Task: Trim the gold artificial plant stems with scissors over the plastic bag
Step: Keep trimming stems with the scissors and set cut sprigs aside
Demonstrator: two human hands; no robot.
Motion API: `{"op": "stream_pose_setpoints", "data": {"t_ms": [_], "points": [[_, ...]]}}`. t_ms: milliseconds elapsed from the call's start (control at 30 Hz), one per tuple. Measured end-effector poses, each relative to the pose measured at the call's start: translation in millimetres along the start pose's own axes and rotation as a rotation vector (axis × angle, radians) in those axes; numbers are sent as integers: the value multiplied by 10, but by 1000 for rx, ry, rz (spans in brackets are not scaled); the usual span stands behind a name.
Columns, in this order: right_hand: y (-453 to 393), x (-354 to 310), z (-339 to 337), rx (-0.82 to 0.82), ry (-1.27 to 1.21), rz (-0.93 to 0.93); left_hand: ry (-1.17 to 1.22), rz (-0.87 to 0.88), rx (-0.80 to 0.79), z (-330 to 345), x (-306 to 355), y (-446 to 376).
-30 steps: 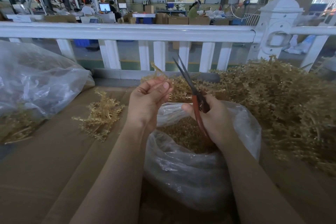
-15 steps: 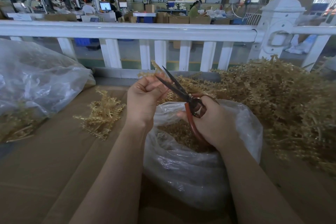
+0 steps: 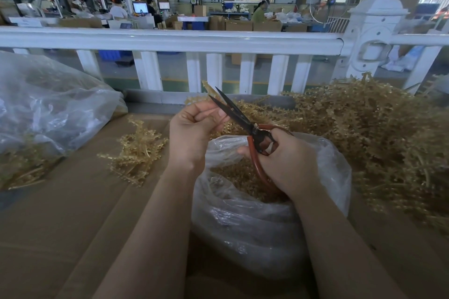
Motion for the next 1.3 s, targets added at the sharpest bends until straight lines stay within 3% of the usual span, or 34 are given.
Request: {"op": "stream_pose_setpoints", "data": {"t_ms": [667, 1067, 1300], "points": [[-1, -89, -42, 14, 46, -42, 13, 41, -90, 75, 3, -20], [16, -139, -115, 107, 77, -115, 22, 25, -104, 104, -20, -23], [9, -68, -73, 53, 47, -61, -16, -4, -88, 68, -51, -16]]}}
Point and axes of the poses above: each hand's wrist, its own y-axis away from the middle knuckle, its own z-axis out of the palm, x = y × z, the point moved 10 cm from there along -y, towards the middle knuckle, and after that the axes turned 10 degrees about -y, right-handed, at the moved point
